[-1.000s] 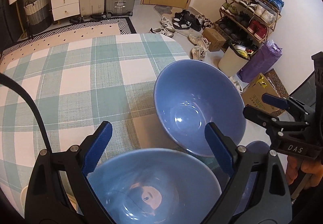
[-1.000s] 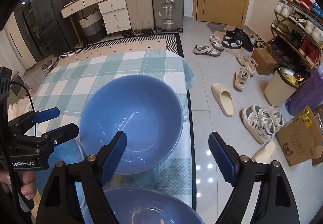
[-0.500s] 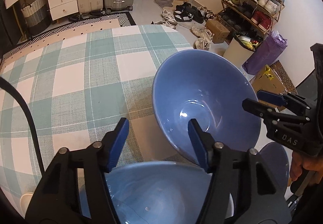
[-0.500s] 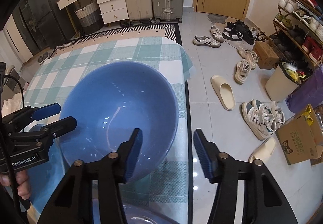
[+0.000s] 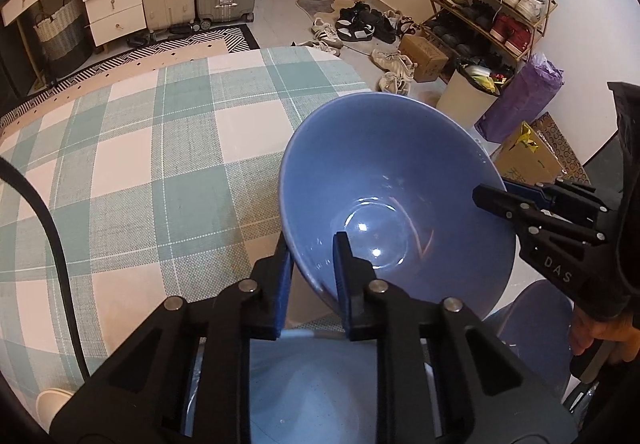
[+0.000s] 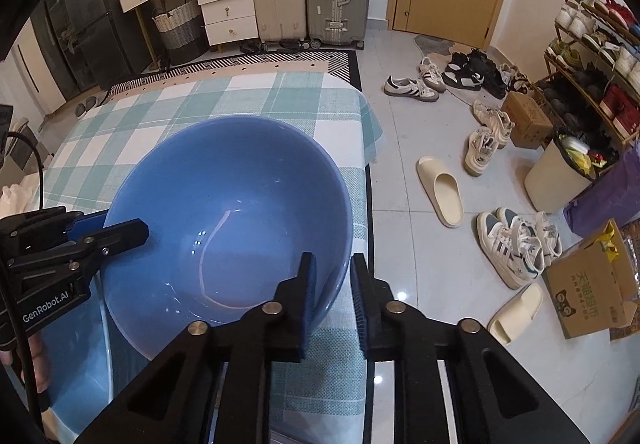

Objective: Organize plates and bowls

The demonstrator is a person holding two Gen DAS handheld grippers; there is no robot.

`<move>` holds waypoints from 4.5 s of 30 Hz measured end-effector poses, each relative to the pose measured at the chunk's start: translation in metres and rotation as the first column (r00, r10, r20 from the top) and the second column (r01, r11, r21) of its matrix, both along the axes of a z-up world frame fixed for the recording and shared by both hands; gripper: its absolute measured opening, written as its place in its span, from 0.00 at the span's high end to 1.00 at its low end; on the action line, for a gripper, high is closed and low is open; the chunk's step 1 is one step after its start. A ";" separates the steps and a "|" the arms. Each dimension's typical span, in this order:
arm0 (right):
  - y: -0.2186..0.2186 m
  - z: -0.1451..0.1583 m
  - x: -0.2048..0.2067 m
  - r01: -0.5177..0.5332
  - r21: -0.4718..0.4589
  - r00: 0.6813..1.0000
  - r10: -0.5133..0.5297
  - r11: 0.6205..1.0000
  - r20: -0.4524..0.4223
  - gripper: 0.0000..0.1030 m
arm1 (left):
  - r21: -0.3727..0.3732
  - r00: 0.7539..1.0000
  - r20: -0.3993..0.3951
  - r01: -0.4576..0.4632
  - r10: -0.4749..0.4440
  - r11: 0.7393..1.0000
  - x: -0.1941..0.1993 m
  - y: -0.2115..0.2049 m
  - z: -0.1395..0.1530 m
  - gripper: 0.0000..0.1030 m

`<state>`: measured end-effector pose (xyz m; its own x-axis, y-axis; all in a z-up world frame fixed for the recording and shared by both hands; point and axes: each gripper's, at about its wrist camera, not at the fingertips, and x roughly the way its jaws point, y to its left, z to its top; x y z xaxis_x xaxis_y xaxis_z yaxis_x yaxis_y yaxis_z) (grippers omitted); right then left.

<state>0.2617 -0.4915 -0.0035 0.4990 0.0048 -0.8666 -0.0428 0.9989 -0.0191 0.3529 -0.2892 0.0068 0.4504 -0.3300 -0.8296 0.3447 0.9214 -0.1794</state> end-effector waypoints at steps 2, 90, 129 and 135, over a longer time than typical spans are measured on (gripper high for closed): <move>0.003 0.000 -0.001 -0.007 -0.015 1.000 0.007 1.000 0.005 0.85 | -0.003 1.000 0.003 0.001 -0.001 1.000 0.000 0.000 0.000 0.84; 0.132 0.118 -0.160 -0.112 -0.038 0.960 0.118 0.993 0.254 0.83 | -0.028 0.972 0.229 -0.041 0.046 0.999 -0.243 0.125 0.143 0.85; 0.161 0.047 -0.150 -0.161 -0.081 0.976 0.170 0.984 0.135 0.82 | 0.121 0.978 0.199 -0.086 0.061 0.989 -0.186 0.135 0.039 0.85; 0.166 0.039 -0.148 -0.163 -0.127 0.976 0.179 0.978 0.125 0.82 | 0.148 0.975 0.211 -0.094 0.061 0.985 -0.180 0.133 0.029 0.85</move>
